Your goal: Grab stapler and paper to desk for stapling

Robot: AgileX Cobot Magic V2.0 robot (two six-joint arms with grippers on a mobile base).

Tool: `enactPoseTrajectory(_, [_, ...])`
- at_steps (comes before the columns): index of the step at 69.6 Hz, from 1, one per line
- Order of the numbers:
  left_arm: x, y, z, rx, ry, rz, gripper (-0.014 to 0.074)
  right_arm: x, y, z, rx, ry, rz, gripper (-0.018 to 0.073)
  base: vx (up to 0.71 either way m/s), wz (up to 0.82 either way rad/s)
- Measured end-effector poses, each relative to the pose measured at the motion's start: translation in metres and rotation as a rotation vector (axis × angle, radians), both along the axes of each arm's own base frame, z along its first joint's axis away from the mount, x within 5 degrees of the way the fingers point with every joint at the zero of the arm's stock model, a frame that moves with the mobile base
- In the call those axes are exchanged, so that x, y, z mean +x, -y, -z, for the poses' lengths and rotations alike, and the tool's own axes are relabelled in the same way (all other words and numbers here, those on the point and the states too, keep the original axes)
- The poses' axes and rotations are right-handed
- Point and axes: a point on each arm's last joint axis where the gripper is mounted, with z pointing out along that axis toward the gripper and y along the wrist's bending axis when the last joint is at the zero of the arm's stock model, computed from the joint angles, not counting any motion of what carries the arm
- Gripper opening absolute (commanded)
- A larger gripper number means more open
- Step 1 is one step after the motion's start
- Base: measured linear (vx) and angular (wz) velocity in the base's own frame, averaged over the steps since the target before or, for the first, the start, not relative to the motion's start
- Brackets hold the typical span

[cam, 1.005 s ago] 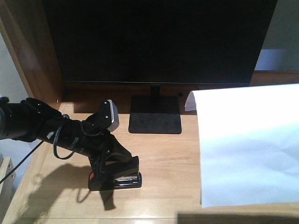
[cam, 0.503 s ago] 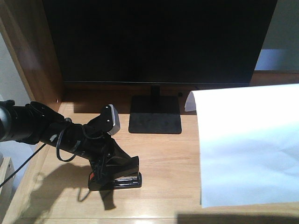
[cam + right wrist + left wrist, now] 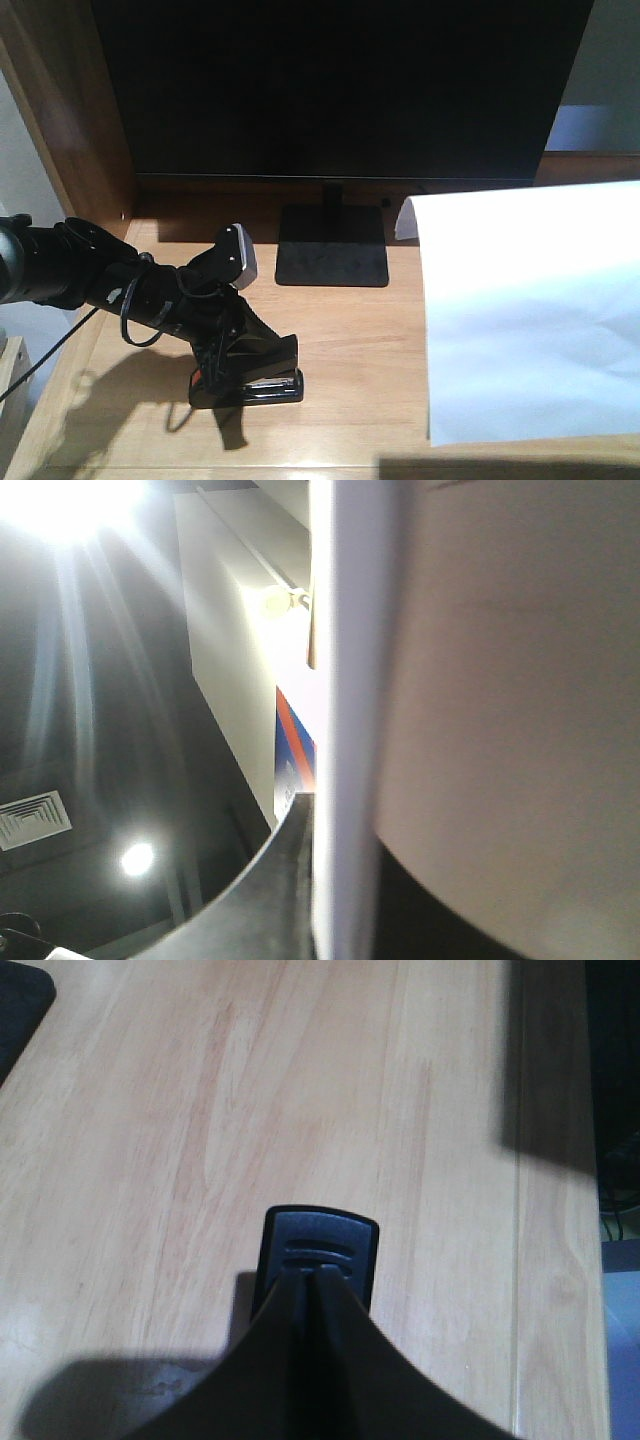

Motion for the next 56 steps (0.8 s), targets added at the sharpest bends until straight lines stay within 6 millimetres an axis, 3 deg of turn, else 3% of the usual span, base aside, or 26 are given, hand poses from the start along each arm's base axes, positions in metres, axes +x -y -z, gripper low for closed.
enactPoseTrajectory(56, [0.0000, 0.0000, 0.0000, 0.000, 0.000, 0.000, -0.0006, 0.0011, 0.0016, 0.0000, 0.019, -0.013, 0.005, -0.0005, 0.00, 0.00])
